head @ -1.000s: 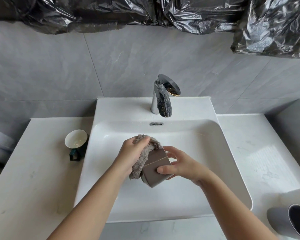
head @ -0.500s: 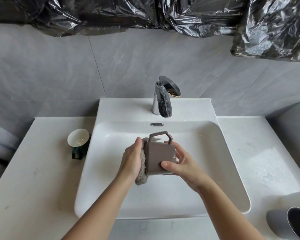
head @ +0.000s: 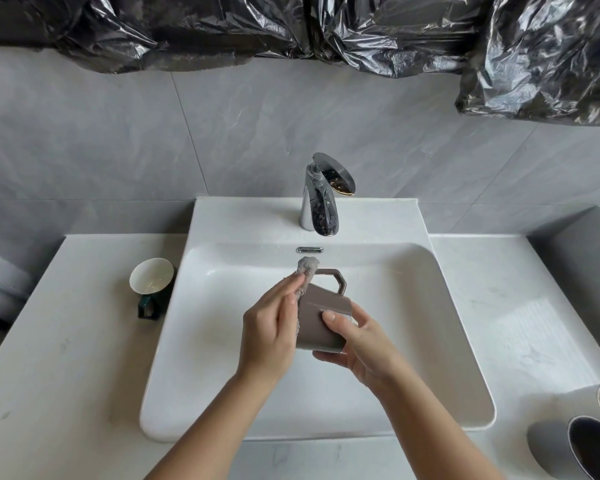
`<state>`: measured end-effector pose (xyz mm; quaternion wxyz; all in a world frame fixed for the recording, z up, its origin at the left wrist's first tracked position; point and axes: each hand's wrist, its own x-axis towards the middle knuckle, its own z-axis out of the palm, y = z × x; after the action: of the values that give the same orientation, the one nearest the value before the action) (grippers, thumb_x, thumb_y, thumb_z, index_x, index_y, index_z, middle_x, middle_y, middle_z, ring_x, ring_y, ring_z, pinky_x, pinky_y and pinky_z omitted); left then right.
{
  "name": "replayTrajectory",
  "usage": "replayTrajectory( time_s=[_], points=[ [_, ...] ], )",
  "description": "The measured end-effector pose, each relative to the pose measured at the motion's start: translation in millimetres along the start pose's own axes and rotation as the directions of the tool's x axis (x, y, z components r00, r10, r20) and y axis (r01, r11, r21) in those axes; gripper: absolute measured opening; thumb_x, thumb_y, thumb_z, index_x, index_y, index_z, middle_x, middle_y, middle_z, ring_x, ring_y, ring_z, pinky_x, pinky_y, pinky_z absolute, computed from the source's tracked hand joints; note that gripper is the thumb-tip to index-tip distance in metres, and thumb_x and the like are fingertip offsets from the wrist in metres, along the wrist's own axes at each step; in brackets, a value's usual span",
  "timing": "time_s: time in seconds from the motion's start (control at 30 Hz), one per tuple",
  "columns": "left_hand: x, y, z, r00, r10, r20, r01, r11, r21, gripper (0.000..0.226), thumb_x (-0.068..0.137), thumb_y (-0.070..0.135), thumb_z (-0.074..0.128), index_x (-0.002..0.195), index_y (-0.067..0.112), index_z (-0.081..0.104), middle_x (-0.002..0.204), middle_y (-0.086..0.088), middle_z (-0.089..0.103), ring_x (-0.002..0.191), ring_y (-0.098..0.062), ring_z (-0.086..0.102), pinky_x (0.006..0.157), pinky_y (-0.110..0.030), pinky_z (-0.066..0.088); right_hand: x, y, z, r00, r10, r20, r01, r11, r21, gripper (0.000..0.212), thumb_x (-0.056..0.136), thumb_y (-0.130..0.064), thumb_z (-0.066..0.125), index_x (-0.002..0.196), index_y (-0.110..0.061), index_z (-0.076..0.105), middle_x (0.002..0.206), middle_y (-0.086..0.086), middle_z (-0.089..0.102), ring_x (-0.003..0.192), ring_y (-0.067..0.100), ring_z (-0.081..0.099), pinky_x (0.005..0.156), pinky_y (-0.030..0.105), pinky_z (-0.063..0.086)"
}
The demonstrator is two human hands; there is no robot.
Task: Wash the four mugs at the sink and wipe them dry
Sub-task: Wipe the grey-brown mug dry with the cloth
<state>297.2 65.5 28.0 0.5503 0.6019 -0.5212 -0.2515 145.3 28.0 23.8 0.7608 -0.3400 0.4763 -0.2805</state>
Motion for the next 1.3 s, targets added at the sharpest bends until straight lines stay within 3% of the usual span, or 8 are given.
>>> replayTrajectory(
  time_s=[0.1,0.2,0.3,0.57,0.8,0.97,1.13,1.3],
  points=[
    [3,-6,1,0.974,0.226,0.018,-0.227,0.967,0.115,0.039,0.099,0.020,0.038,0.120,0.005,0.066,0.130,-0.003,0.061,0.127,-0.009,0.052,0.105,-0.032,0.044,0,-1,4,0.999,0.041,-0.030,-0.037,0.993,0.111,0.061,0.070,-0.030,0.084,0.126,-0.015,0.063,0.101,0.006,0.074,0.085,0.026,0.074,0.070,0.036,0.059],
    [6,-7,3,0.914,0.403,0.036,-0.402,0.893,0.200,0.040,0.102,0.019,0.035,0.120,0.001,0.066,0.130,-0.011,0.060,0.128,-0.017,0.053,0.106,-0.033,0.043,-1,-3,11,0.999,0.047,-0.009,-0.044,0.969,0.243,0.055,0.074,-0.035,0.073,0.124,-0.012,0.065,0.118,0.015,0.070,0.095,0.028,0.072,0.087,0.044,0.059],
    [12,-11,1,0.884,0.466,0.035,-0.456,0.845,0.279,0.039,0.102,0.020,0.036,0.121,0.001,0.065,0.129,-0.012,0.061,0.123,-0.019,0.057,0.105,-0.033,0.044,-4,-3,19,0.999,0.048,-0.020,-0.035,0.909,0.416,0.046,0.078,-0.034,0.072,0.119,-0.014,0.068,0.120,0.016,0.070,0.106,0.030,0.070,0.102,0.050,0.050],
    [27,-3,0,0.820,0.569,0.062,-0.560,0.775,0.292,0.037,0.102,0.023,0.043,0.120,-0.002,0.064,0.130,-0.014,0.059,0.123,-0.023,0.057,0.102,-0.037,0.047,-9,-4,31,0.995,-0.048,0.092,-0.020,0.782,0.623,0.051,0.096,-0.039,0.057,0.140,-0.012,0.053,0.137,0.015,0.060,0.128,0.027,0.057,0.101,0.039,0.051],
    [23,8,1,0.989,0.146,-0.027,-0.147,0.988,-0.045,0.041,0.099,0.031,0.038,0.127,0.011,0.059,0.134,-0.006,0.059,0.129,-0.008,0.051,0.107,-0.022,0.038,-2,0,24,0.987,-0.047,0.154,-0.063,0.770,0.635,0.109,0.045,-0.041,0.099,0.140,-0.013,0.053,0.126,0.020,0.064,0.107,0.033,0.065,0.069,0.034,0.062],
    [29,16,-11,0.945,-0.231,0.232,0.303,0.885,-0.354,0.034,0.102,0.027,0.037,0.111,0.016,0.068,0.107,0.003,0.074,0.107,-0.009,0.066,0.090,-0.022,0.048,-5,5,11,0.970,-0.033,0.240,-0.115,0.810,0.575,0.102,0.040,-0.037,0.101,0.131,-0.016,0.059,0.128,0.023,0.063,0.103,0.045,0.067,0.067,0.037,0.063],
    [39,5,-30,0.829,-0.354,0.433,0.443,0.888,-0.121,0.040,0.105,0.028,0.033,0.106,0.014,0.071,0.103,0.003,0.074,0.104,-0.011,0.067,0.094,-0.026,0.048,-9,7,-3,0.959,0.056,0.277,-0.145,0.939,0.313,0.091,0.037,-0.046,0.099,0.118,-0.019,0.066,0.108,0.018,0.070,0.092,0.037,0.070,0.063,0.032,0.061],
    [35,-22,-30,0.798,-0.449,0.403,0.424,0.892,0.154,0.097,0.075,0.089,0.025,0.104,0.006,0.065,0.106,-0.015,0.071,0.105,-0.025,0.065,0.103,-0.047,0.043,-6,5,-5,0.991,-0.039,0.128,0.040,0.999,-0.001,0.077,0.048,-0.043,0.091,0.118,-0.022,0.064,0.100,0.004,0.072,0.087,0.022,0.071,0.069,0.035,0.059]
  ],
)
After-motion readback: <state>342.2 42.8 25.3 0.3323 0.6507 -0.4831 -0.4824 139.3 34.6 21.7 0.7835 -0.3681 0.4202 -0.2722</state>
